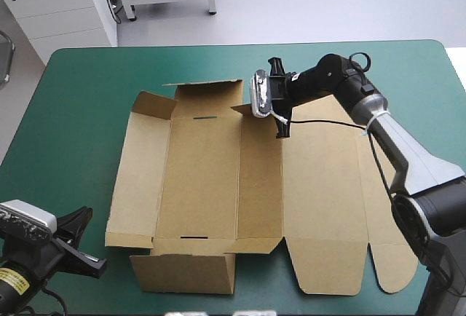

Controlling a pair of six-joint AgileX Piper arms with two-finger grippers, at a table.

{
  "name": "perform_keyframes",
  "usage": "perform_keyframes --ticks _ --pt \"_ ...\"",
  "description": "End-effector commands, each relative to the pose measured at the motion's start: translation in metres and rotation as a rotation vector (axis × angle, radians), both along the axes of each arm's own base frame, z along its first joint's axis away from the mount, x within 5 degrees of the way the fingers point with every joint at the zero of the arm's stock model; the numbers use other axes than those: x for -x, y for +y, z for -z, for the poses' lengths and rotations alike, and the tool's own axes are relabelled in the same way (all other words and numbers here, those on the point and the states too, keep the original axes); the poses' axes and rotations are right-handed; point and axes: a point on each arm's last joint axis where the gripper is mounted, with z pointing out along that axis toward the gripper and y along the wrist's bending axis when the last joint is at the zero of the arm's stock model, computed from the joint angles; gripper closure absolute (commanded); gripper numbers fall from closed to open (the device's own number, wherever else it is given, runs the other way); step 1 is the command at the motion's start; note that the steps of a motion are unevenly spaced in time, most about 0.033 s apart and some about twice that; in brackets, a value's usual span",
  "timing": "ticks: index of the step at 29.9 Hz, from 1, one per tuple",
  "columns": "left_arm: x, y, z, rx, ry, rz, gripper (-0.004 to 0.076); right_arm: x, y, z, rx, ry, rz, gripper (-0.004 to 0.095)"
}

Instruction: Fold the box

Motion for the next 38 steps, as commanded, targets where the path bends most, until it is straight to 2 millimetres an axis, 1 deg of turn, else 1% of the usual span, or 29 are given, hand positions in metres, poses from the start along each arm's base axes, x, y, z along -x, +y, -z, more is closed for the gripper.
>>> perform_keyframes --ticks 1,3,6,9,11,13,15,19,21,24,27,31,32,35,38 --pt "-0.002 -0.001 -0.015 0.038 -0.091 0.001 0.0731 0.002 0.003 -0.027 -0.065 -0.097 0.035 0.0905" --pt "-0.002 -0.001 -0.015 0.038 -0.091 0.001 0.0731 0.0 0.004 -0.025 -0.066 -0.104 0.051 0.0834" --pt "-0.002 -0.001 -0.015 0.038 -0.091 0.001 0.0731 -0.002 0.004 -0.025 -0.064 -0.119 0.057 0.0648" --pt "-0.002 -0.001 -0.015 0.038 -0.091 0.001 0.0731 -0.006 0.002 -0.026 -0.053 -0.157 0.081 0.0375" --pt "-0.002 -0.001 -0.015 0.038 -0.091 0.001 0.0731 -0.008 0.001 -0.028 -0.062 -0.181 0.104 0.022" --pt "-0.002 -0.001 -0.015 0.038 -0.091 0.001 0.0731 -0.009 0.001 -0.03 -0.087 -0.18 0.136 0.0148" --pt "-0.002 -0.001 -0.015 0.038 -0.091 0.001 0.0731 -0.009 0.0 -0.034 -0.123 -0.163 0.177 0.0144" --pt "-0.002 -0.001 -0.015 0.038 -0.091 0.001 0.0731 -0.003 -0.002 -0.047 -0.195 -0.12 0.246 0.0144" --pt "-0.002 -0.001 -0.015 0.038 -0.091 0.001 0.0731 0.001 -0.004 -0.054 -0.23 -0.102 0.276 0.0164" --pt "-0.002 -0.001 -0.016 0.036 -0.102 0.003 0.0731 0.006 -0.008 -0.069 -0.3 -0.106 0.34 0.0285" --pt "-0.002 -0.001 -0.017 0.037 -0.109 0.004 0.0731 0.013 -0.015 -0.091 -0.418 -0.111 0.439 0.0523" --pt "-0.002 -0.001 -0.017 0.035 -0.11 0.003 0.0731 0.021 -0.027 -0.115 -0.553 -0.119 0.544 0.0932" --pt "-0.002 -0.001 -0.017 0.035 -0.111 0.003 0.0731 0.023 -0.031 -0.12 -0.58 -0.109 0.564 0.0917" --pt "-0.002 -0.001 -0.017 0.035 -0.111 0.003 0.0731 0.027 -0.047 -0.13 -0.653 -0.065 0.635 0.0917" --pt "-0.002 -0.001 -0.017 0.035 -0.111 0.003 0.0731 0.029 -0.068 -0.137 -0.718 0.009 0.753 0.0917"
